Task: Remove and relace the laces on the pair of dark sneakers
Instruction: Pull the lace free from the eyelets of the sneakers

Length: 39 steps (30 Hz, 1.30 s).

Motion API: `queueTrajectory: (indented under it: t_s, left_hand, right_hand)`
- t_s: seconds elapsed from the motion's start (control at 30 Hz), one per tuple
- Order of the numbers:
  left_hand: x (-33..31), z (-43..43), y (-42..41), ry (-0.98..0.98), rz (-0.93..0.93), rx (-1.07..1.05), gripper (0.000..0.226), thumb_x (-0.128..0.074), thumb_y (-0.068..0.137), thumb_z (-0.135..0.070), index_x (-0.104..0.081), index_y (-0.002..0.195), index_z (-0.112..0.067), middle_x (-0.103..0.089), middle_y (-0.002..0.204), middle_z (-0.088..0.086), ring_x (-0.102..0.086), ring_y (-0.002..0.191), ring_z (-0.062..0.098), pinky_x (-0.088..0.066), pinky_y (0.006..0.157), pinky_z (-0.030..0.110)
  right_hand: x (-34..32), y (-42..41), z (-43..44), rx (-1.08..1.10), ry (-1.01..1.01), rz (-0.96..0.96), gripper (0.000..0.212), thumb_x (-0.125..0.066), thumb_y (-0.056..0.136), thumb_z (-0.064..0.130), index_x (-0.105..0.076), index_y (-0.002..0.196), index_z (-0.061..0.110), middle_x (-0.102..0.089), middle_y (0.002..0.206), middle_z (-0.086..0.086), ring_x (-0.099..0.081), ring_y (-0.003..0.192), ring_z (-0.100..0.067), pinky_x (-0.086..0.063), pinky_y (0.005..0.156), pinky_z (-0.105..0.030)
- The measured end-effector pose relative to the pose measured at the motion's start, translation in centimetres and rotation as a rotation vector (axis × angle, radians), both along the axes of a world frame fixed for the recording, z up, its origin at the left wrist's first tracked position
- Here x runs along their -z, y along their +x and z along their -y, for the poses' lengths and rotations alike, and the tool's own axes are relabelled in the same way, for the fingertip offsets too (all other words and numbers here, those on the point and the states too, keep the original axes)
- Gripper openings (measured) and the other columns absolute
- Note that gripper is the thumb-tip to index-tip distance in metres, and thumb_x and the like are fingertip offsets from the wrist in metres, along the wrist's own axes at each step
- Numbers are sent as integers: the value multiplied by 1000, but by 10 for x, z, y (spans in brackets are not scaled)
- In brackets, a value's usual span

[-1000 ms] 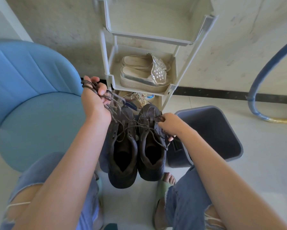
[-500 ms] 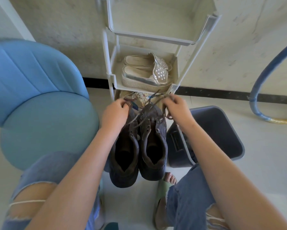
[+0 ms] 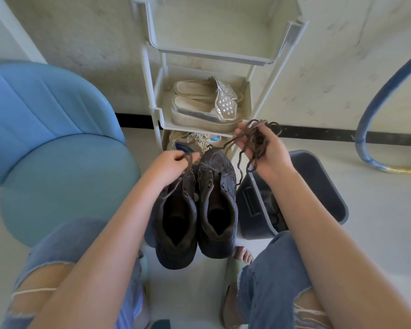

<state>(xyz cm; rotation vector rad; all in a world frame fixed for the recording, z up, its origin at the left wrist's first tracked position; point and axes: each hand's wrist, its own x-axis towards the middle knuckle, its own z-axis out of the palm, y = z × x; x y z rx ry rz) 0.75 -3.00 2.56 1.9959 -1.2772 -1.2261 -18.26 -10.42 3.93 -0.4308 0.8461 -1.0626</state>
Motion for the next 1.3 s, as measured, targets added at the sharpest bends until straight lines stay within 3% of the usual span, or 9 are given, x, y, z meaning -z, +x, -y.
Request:
queueTrajectory:
  t_s: [0.27,0.43,0.6,0.7,0.8,1.03,1.13,1.23,1.3]
  left_hand:
    - [19,13,-24,78,-988,-515,21,-44,101,-22,-60,103,-9,-67,91,9,-65,79,17,-54,87,40]
    - [11,16,-20,-60,-1302,-730,14,-45,98,-11,-53,106,-2,-68,87,11,-69,71,16,-57,67,32]
    - [-9,15,14,-299,-1723,-1009,21,-44,89,4,-49,72,-7,-56,58,5,-51,35,9,-44,37,15]
    - [-19,9,35,-358,-2006,-889,18,-45,72,4,-44,57,-7,-49,48,10,-37,24,10,-28,25,16]
    - [-30,3,50,-432,-1959,-800,20,-46,71,2,-48,52,-4,-47,52,11,-38,24,11,-25,23,16]
    - [-43,-9,73,-432,-1770,-733,18,-44,84,-2,-41,68,-9,-41,75,6,-37,25,6,-29,24,20]
    - [-46,-7,64,-306,-1328,-730,28,-36,98,-10,-38,70,-11,-43,73,2,-32,26,2,-26,25,18]
    - [-43,-8,49,-111,-688,-565,23,-46,95,-9,-45,73,-9,-48,71,3,-30,29,0,-17,26,12]
    - [-38,-11,40,3,-199,-346,15,-51,94,-9,-53,79,-11,-52,68,3,-37,36,5,-24,32,16]
  right_hand:
    - [14,29,-20,-419,26,-152,25,-51,97,13,-57,109,-7,-64,114,-26,-63,109,-34,-55,89,-35]
    - [16,27,-20,-476,-19,-360,19,-54,97,13,-62,100,-4,-68,96,-20,-70,74,-20,-60,74,-29]
    - [15,16,-16,-351,86,-408,21,-46,101,14,-57,99,-4,-64,80,-17,-65,59,-19,-59,59,-30]
    - [32,9,-8,-332,36,-851,20,-48,99,10,-58,102,-7,-61,76,-14,-61,58,-19,-58,69,-39]
    - [44,8,-5,-341,-142,-1301,24,-48,99,18,-58,110,-1,-63,87,-13,-60,71,-23,-57,78,-47]
    - [45,14,1,-217,-298,-1162,14,-46,101,20,-53,107,10,-58,84,-2,-58,69,-14,-49,57,-21]
    - [42,23,6,-108,-111,-745,17,-44,102,20,-57,94,12,-63,81,-2,-59,69,-14,-51,66,-25]
    - [25,24,14,15,136,-8,29,-37,103,23,-54,83,11,-71,82,-10,-70,80,-25,-55,82,-39]
    - [11,20,15,42,209,393,35,-32,104,24,-50,78,8,-61,63,-9,-63,50,-19,-57,58,-27]
